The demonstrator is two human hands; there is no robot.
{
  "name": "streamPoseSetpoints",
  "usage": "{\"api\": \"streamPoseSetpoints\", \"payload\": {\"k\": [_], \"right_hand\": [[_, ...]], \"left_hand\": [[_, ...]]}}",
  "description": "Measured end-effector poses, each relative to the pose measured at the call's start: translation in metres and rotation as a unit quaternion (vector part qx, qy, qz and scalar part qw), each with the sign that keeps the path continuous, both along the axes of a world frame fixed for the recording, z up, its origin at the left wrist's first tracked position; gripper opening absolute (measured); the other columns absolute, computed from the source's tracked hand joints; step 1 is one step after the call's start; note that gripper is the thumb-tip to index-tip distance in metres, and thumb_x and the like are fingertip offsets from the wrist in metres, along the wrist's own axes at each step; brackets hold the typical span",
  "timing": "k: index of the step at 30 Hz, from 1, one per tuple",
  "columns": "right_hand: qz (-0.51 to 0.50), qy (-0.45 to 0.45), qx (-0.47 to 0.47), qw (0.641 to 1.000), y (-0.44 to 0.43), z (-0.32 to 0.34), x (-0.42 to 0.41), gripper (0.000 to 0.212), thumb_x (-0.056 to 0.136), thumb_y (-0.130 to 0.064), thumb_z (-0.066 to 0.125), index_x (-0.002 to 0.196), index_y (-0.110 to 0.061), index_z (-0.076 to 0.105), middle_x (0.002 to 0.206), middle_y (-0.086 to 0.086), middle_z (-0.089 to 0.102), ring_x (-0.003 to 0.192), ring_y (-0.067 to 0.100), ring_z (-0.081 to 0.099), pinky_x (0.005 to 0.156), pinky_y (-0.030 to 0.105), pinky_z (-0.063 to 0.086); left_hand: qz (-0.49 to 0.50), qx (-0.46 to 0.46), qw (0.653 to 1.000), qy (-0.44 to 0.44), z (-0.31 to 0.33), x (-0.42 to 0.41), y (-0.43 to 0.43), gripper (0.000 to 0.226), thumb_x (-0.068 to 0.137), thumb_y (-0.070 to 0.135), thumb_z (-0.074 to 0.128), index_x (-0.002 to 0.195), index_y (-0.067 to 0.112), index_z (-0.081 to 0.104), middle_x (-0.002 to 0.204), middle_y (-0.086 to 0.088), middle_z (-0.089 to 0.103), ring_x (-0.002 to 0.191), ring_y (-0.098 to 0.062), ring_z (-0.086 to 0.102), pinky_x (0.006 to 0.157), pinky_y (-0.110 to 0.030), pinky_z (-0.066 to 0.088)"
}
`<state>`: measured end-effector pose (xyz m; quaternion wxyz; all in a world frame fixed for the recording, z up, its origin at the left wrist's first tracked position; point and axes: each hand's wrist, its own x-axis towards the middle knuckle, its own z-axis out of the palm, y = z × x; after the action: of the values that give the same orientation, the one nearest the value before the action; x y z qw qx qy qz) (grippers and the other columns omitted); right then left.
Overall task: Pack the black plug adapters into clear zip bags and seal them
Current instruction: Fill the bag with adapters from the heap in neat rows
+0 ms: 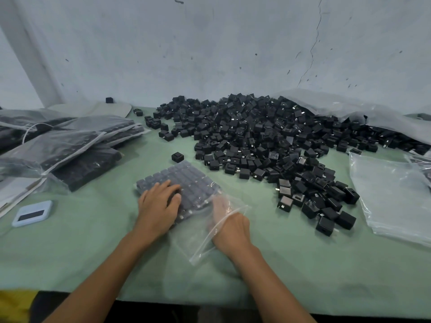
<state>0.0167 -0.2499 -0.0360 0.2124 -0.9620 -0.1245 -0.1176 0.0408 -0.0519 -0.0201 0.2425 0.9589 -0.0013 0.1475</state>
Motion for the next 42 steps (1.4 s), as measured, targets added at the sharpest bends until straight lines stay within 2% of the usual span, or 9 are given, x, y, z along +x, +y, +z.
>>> {"api": "streamPoseSetpoints", "payload": {"k": [8, 12, 18, 20, 23, 29, 31, 35, 42], "right_hand": [[0.004, 0.038, -0.004, 0.999, -0.002, 0.0, 0.008, 0.037, 0.084, -0.016, 0.045, 0.115, -0.03, 0.03, 0.109, 0.005, 0.053, 0.069, 0.031, 0.054, 0.068, 0.035, 0.036], [-0.016, 0.063, -0.014, 0.998, -0.006, 0.002, 0.024, 0.03, 0.086, -0.024, 0.046, 0.111, -0.029, 0.03, 0.11, 0.003, 0.052, 0.064, 0.023, 0.042, 0.068, 0.033, 0.034], [-0.012, 0.092, -0.03, 0.995, -0.012, 0.002, 0.034, 0.057, 0.086, -0.021, 0.054, 0.137, -0.035, 0.035, 0.153, 0.001, 0.039, 0.068, 0.02, 0.051, 0.068, 0.028, 0.039], [0.0, 0.086, -0.011, 0.996, -0.014, 0.005, 0.028, 0.045, 0.088, -0.018, 0.052, 0.132, -0.028, 0.049, 0.145, 0.004, 0.048, 0.081, 0.025, 0.06, 0.072, 0.029, 0.044], [0.041, 0.061, 0.05, 0.996, -0.024, 0.01, 0.015, 0.018, 0.088, -0.012, 0.052, 0.092, -0.006, 0.068, 0.104, 0.013, 0.068, 0.093, 0.028, 0.06, 0.08, 0.032, 0.046], [-0.04, -0.053, 0.131, 0.989, -0.073, 0.019, -0.007, 0.017, 0.089, -0.008, 0.059, 0.082, -0.016, 0.071, 0.086, -0.003, 0.068, 0.087, 0.018, 0.06, 0.082, 0.033, 0.047], [-0.122, -0.094, 0.098, 0.983, -0.098, 0.022, -0.002, 0.013, 0.09, -0.008, 0.059, 0.092, -0.015, 0.07, 0.093, 0.001, 0.064, 0.092, 0.023, 0.056, 0.082, 0.037, 0.047], [-0.183, -0.011, -0.005, 0.983, -0.133, 0.018, 0.01, 0.03, 0.095, -0.018, 0.061, 0.123, -0.016, 0.068, 0.122, 0.011, 0.054, 0.109, 0.034, 0.046, 0.097, 0.039, 0.041], [-0.16, 0.003, 0.084, 0.983, -0.133, 0.019, -0.003, 0.024, 0.091, -0.016, 0.065, 0.114, -0.024, 0.062, 0.117, 0.003, 0.056, 0.106, 0.027, 0.054, 0.09, 0.038, 0.044]], "left_hand": [[-0.006, -0.055, 0.998, 0.029, -0.007, -0.003, -0.006, 0.061, 0.09, 0.055, 0.027, 0.143, 0.032, 0.05, 0.16, 0.005, 0.031, 0.151, -0.019, 0.012, 0.12, -0.056, 0.014], [0.003, -0.078, 0.997, 0.029, -0.007, 0.009, -0.013, 0.05, 0.097, 0.048, 0.034, 0.14, 0.032, 0.053, 0.159, 0.004, 0.034, 0.151, -0.021, 0.013, 0.12, -0.056, 0.014], [0.012, -0.086, 0.996, 0.015, -0.008, 0.023, -0.018, 0.041, 0.101, 0.043, 0.037, 0.137, 0.034, 0.055, 0.157, 0.007, 0.037, 0.15, -0.017, 0.016, 0.12, -0.054, 0.013], [0.01, -0.09, 0.996, 0.012, -0.006, 0.023, -0.016, 0.053, 0.094, 0.05, 0.029, 0.136, 0.034, 0.056, 0.156, 0.007, 0.038, 0.15, -0.017, 0.016, 0.12, -0.053, 0.014], [0.009, -0.085, 0.996, 0.008, -0.006, 0.026, -0.017, 0.058, 0.09, 0.051, 0.026, 0.136, 0.032, 0.056, 0.156, 0.005, 0.039, 0.15, -0.018, 0.017, 0.12, -0.051, 0.015], [0.017, -0.079, 0.997, -0.005, -0.012, 0.037, -0.024, 0.036, 0.104, 0.038, 0.038, 0.134, 0.033, 0.057, 0.156, 0.006, 0.039, 0.149, -0.018, 0.018, 0.119, -0.053, 0.015], [0.017, -0.084, 0.996, -0.012, -0.014, 0.037, -0.024, 0.035, 0.104, 0.039, 0.038, 0.132, 0.032, 0.058, 0.154, 0.005, 0.042, 0.149, -0.019, 0.02, 0.12, -0.052, 0.016], [0.009, -0.096, 0.993, -0.061, -0.008, 0.027, -0.023, 0.044, 0.098, 0.043, 0.034, 0.12, 0.022, 0.065, 0.137, -0.001, 0.059, 0.137, -0.025, 0.042, 0.116, -0.047, 0.026], [-0.028, -0.113, 0.981, -0.152, -0.006, -0.026, -0.032, 0.023, 0.093, 0.04, 0.048, 0.095, 0.025, 0.065, 0.093, 0.009, 0.063, 0.091, -0.017, 0.054, 0.089, -0.038, 0.043]]}}
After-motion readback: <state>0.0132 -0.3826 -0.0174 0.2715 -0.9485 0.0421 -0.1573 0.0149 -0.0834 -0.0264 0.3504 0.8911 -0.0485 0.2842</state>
